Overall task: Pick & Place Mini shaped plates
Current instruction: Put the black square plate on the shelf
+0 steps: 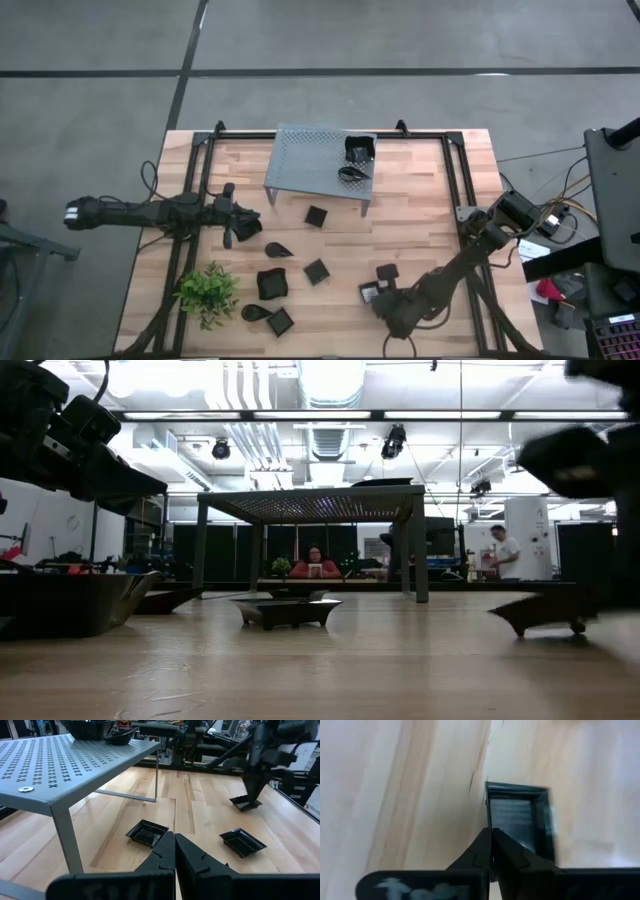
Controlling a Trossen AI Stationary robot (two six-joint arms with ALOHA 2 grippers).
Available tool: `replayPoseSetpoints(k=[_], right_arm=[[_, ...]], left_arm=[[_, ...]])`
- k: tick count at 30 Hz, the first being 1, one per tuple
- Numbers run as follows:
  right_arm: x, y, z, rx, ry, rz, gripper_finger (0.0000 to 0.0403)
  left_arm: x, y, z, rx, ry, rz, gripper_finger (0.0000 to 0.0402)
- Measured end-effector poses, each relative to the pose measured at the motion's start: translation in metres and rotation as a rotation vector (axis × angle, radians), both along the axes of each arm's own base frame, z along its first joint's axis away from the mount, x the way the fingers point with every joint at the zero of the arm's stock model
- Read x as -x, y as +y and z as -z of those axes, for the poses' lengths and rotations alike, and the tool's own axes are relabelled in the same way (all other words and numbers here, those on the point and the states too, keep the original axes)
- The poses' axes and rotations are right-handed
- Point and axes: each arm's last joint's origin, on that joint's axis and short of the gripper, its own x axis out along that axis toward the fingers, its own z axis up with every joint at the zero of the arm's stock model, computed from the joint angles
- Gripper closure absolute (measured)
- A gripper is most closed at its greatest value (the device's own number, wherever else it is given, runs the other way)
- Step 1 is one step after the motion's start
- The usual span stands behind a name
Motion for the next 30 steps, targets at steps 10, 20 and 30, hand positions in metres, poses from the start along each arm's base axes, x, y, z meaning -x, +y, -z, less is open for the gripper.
replayPoseSetpoints(k=[10, 20, 30], right_arm=[[-0.027, 0.005, -0.051, 0.251, -0.129, -0.099, 0.0395], [-0.075, -0.030, -0.096, 0.424, -0.196, -0.173, 0.0395], [-0.122, -0.117, -0.137, 0.498, -0.196, -0.131, 0.0394]], left_arm=[[0.000, 0.000, 0.000, 0.000, 0.000, 0.000, 0.0401], [0.000, 0.000, 0.000, 0.000, 0.000, 0.000, 0.0401], [0.000, 0.000, 0.000, 0.000, 0.000, 0.000, 0.0401]])
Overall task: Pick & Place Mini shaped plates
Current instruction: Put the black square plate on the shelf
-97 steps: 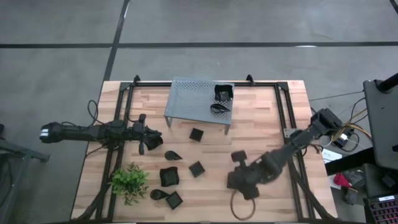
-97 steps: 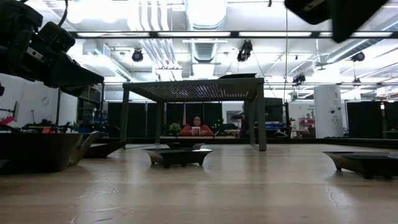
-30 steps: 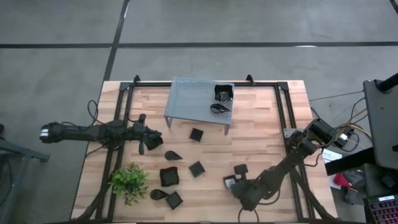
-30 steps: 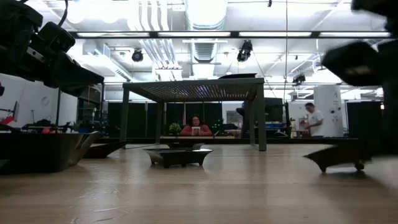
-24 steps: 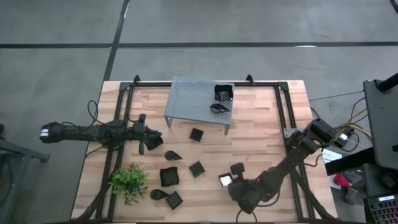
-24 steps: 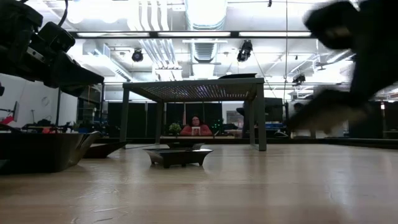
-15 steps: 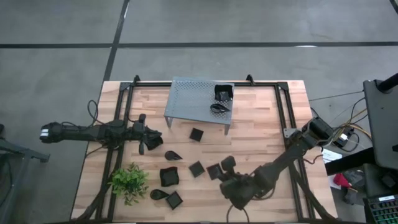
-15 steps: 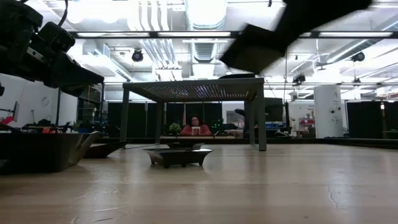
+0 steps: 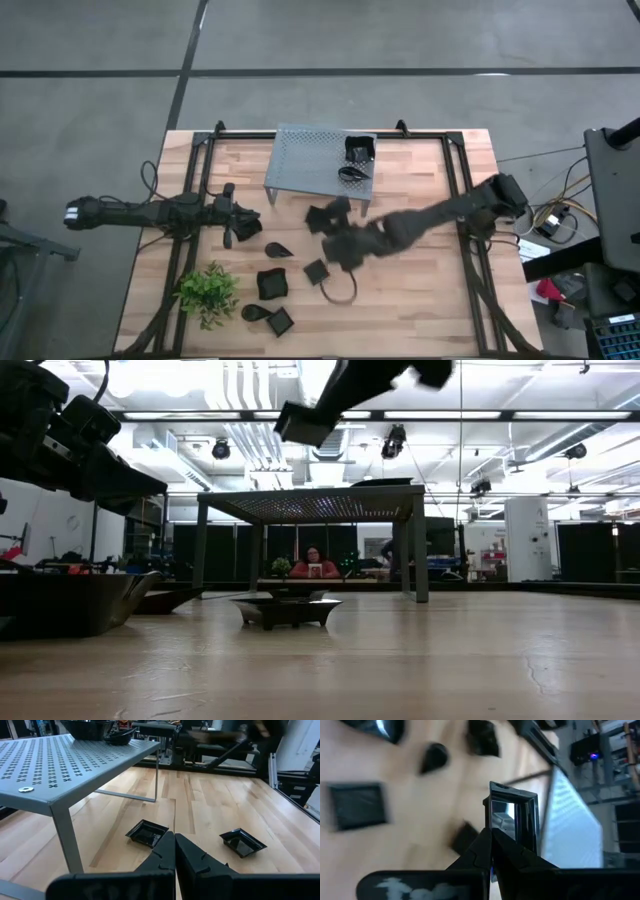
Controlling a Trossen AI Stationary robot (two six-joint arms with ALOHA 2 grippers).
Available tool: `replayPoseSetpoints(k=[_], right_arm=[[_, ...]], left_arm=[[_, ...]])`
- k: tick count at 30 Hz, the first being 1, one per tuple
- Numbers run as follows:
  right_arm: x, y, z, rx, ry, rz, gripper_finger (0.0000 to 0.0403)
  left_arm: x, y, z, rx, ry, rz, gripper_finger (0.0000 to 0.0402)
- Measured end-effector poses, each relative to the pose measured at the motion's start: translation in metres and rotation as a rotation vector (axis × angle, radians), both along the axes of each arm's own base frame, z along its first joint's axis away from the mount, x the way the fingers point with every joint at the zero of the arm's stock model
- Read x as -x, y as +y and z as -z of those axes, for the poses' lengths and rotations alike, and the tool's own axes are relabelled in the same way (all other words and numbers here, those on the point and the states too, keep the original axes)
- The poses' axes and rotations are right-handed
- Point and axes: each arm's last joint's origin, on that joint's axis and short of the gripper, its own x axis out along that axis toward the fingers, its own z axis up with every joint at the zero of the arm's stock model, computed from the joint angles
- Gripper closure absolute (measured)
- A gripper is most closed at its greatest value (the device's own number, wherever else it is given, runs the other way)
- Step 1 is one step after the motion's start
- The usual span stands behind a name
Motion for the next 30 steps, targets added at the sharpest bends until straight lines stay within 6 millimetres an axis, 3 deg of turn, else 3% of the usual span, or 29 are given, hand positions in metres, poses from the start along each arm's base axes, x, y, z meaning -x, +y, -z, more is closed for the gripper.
replayPoseSetpoints(k=[11, 16, 23, 30], right_arm=[[-0.018, -0.121, -0.004, -0.029, 0.001, 0.185, 0.0394], [-0.019, -0.162, -0.008, -0.046, -0.071, 0.288, 0.0394], [-0.019, -0.190, 0.000, -0.126, -0.089, 0.317, 0.0394], [-0.025, -0.190, 0.011, -0.124, -0.057, 0.285, 0.0394]], left_arm=[[0.000, 0.000, 0.000, 0.000, 0.000, 0.000, 0.0401], [0.000, 0.000, 0.000, 0.000, 0.000, 0.000, 0.0401], [0.000, 0.000, 0.000, 0.000, 0.000, 0.000, 0.0401], [0.000, 0.000, 0.000, 0.000, 0.000, 0.000, 0.0401]])
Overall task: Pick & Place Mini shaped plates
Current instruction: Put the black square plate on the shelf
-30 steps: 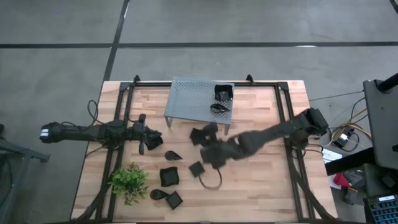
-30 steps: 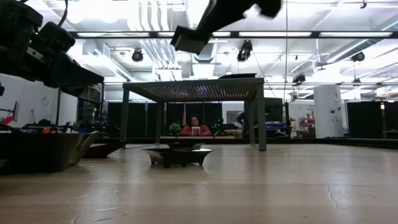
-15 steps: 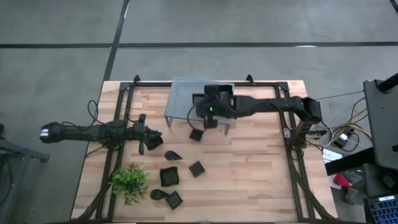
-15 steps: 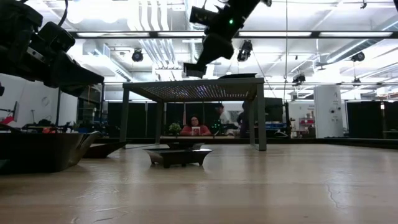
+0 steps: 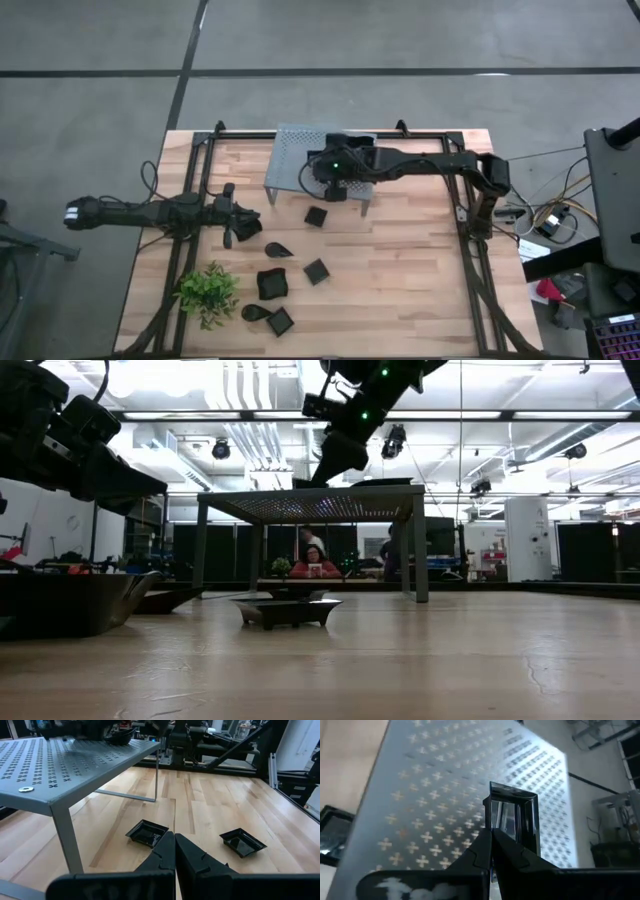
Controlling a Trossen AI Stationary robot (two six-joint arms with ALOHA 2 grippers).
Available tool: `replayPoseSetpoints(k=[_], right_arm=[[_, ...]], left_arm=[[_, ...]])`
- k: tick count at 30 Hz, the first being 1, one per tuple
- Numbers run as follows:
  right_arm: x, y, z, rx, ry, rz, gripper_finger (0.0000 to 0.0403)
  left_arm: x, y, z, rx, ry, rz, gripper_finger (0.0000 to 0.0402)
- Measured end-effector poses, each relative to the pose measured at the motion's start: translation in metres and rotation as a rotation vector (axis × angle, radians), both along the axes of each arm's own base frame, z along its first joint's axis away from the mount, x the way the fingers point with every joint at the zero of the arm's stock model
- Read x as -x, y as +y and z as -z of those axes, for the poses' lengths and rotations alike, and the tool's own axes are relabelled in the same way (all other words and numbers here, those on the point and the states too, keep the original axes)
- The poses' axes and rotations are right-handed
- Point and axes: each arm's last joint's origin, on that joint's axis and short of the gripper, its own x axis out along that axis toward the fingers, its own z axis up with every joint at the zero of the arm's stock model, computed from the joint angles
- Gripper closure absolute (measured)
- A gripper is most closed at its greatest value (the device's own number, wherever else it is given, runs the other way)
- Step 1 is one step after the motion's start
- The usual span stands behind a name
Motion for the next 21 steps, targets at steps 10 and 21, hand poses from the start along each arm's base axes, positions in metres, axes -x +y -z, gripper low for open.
replayPoseSetpoints(k=[10, 21], right_arm=[[-0.009, 0.008, 0.016, 0.096, 0.087, -0.042, 0.0394], [-0.009, 0.009, 0.015, 0.095, 0.092, -0.049, 0.0361]], left_arm=[[0.000, 0.000, 0.000, 0.000, 0.000, 0.000, 0.0401], [0.000, 0.000, 0.000, 0.000, 0.000, 0.000, 0.0401]])
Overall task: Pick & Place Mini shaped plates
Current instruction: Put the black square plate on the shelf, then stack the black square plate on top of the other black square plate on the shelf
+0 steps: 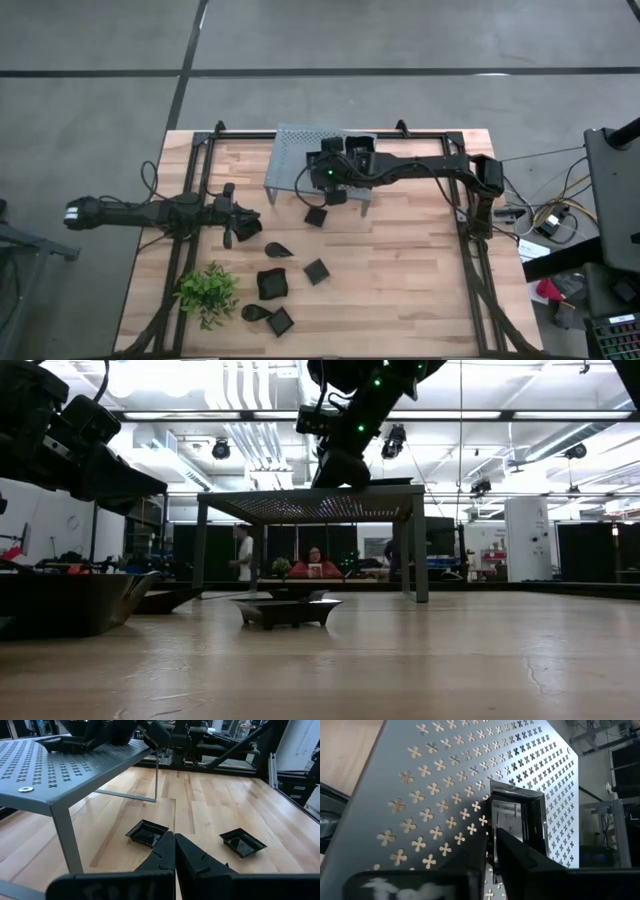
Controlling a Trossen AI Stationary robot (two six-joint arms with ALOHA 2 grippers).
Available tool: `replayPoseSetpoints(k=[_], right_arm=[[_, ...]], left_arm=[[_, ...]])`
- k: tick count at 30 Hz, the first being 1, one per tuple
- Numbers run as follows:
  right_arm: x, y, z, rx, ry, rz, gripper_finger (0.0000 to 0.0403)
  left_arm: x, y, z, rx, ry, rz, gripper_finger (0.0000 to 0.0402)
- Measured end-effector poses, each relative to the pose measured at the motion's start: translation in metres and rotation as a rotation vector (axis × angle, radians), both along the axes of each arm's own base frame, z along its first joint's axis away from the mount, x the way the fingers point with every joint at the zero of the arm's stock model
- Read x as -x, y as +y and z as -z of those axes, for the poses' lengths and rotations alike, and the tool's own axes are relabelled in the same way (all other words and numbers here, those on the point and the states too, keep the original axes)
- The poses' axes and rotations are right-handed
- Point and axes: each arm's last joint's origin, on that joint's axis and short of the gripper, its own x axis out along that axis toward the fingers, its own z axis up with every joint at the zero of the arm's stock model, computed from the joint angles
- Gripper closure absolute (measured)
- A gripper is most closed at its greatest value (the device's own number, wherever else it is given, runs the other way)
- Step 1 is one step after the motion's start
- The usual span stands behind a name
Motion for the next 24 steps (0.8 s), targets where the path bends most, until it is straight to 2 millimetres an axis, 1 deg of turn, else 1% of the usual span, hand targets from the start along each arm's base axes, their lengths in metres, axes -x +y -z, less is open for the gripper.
replayPoseSetpoints(k=[3, 6, 11, 13, 18, 21, 24], right_arm=[[0.001, 0.002, -0.001, -0.006, -0.003, 0.003, 0.0332], [0.002, 0.009, -0.006, -0.004, -0.012, -0.012, 0.0308], [0.006, 0.029, -0.022, -0.001, -0.052, -0.065, 0.0290], [0.008, 0.041, -0.030, 0.001, -0.071, -0.095, 0.0290], [0.017, 0.082, -0.042, -0.028, -0.071, -0.208, 0.0296], [0.024, 0.106, -0.046, -0.101, -0.071, -0.280, 0.0301], [0.029, 0.130, -0.045, -0.175, -0.054, -0.338, 0.0307]], left_arm=[[0.000, 0.000, 0.000, 0.000, 0.000, 0.000, 0.0401], [0.000, 0.000, 0.000, 0.000, 0.000, 0.000, 0.0401], [0.000, 0.000, 0.000, 0.000, 0.000, 0.000, 0.0401], [0.000, 0.000, 0.000, 0.000, 0.000, 0.000, 0.0401], [0.000, 0.000, 0.000, 0.000, 0.000, 0.000, 0.0401], [0.000, 0.000, 0.000, 0.000, 0.000, 0.000, 0.0401], [0.000, 0.000, 0.000, 0.000, 0.000, 0.000, 0.0401]])
